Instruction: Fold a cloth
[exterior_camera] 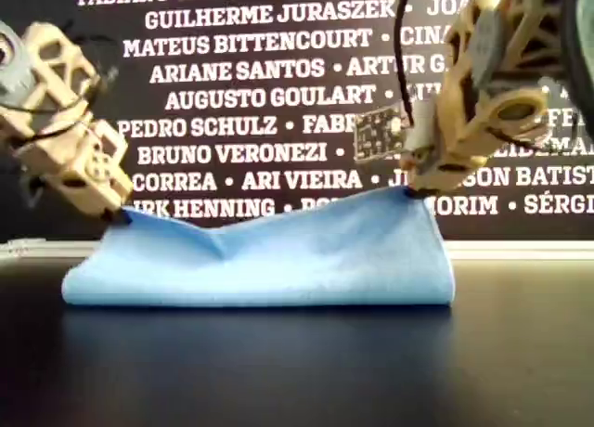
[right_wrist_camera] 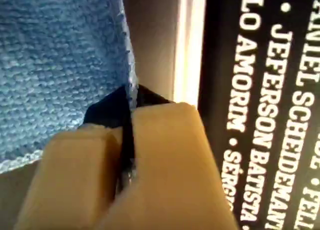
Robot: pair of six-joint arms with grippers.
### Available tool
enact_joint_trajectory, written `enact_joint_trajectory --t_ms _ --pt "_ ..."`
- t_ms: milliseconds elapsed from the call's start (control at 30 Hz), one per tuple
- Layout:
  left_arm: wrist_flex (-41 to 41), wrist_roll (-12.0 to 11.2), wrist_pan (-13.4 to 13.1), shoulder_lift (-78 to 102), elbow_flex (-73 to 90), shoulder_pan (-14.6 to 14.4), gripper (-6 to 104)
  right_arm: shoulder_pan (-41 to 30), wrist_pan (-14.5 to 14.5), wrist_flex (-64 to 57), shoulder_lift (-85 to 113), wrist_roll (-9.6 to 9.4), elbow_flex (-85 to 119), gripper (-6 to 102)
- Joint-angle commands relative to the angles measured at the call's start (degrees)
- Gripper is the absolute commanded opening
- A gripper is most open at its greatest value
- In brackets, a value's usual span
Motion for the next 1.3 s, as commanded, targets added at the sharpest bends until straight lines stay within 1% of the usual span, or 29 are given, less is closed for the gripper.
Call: enact_joint_trajectory --t_ms 0,233,300,367,600,700,800,833,867,900,967,1033,1100,1167,1267 --pt "-1.1 0.3 0.2 -1.1 -7.7 1.8 -1 -0.4 -0.1 -2.7 -4.6 -0.18 -12.5 -1" --pt "-1.1 0.3 0.2 -11.5 -20.5 4.4 -1 -0.4 -0.4 -2.7 -19.4 -0.18 -30.8 -1" --pt "-1.1 0.3 0.3 -14.0 -23.9 4.5 -1 -0.4 0.0 -2.7 -22.8 -0.62 -35.3 -1" --pt "-1.1 -0.4 1.0 -16.3 -27.4 4.5 -1 -0.5 0.0 -2.7 -26.2 -0.62 -39.6 -1" --pt "-1.1 -0.6 1.4 -21.3 -34.1 3.9 0 -0.7 0.1 -2.7 -33.8 -0.62 -50.1 0" --pt "-1.1 -0.6 1.4 -21.7 -34.5 3.9 5 -0.7 0.2 -2.7 -34.9 -0.53 -51.9 0" --pt "-1.1 -0.6 1.4 -21.8 -34.2 4.3 18 -0.8 0.2 -2.7 -35.0 0.09 -52.4 0" --pt "-1.1 -0.6 1.3 -21.8 -34.0 4.4 22 -0.8 0.2 -2.7 -35.0 -0.18 -52.4 1" --pt "-1.1 -0.6 1.3 -21.8 -33.9 4.5 27 -0.8 0.2 -2.7 -35.0 -0.18 -52.4 3" --pt "-1.1 0.0 1.3 -21.8 -33.8 4.5 30 -0.8 0.2 -2.7 -34.9 -0.26 -52.4 5" --pt "-1.1 0.3 0.5 -21.8 -34.0 4.6 36 -0.8 0.1 -2.6 -34.8 -0.53 -52.4 12" --pt "-1.1 0.3 0.4 -21.8 -33.8 4.6 40 -0.9 0.1 -2.6 -34.5 -0.62 -52.0 21" --pt "-1.1 0.3 0.4 -22.4 -34.4 4.6 42 -1.6 0.1 -2.6 -34.6 -0.44 -52.2 29" --pt "-1.1 0.3 0.4 -22.7 -34.5 5.2 43 -1.8 0.1 -2.6 -34.8 0.0 -52.2 35" --pt "-1.1 0.3 0.4 -22.9 -34.5 5.9 43 -1.9 0.1 -2.6 -34.9 -0.53 -52.3 39"
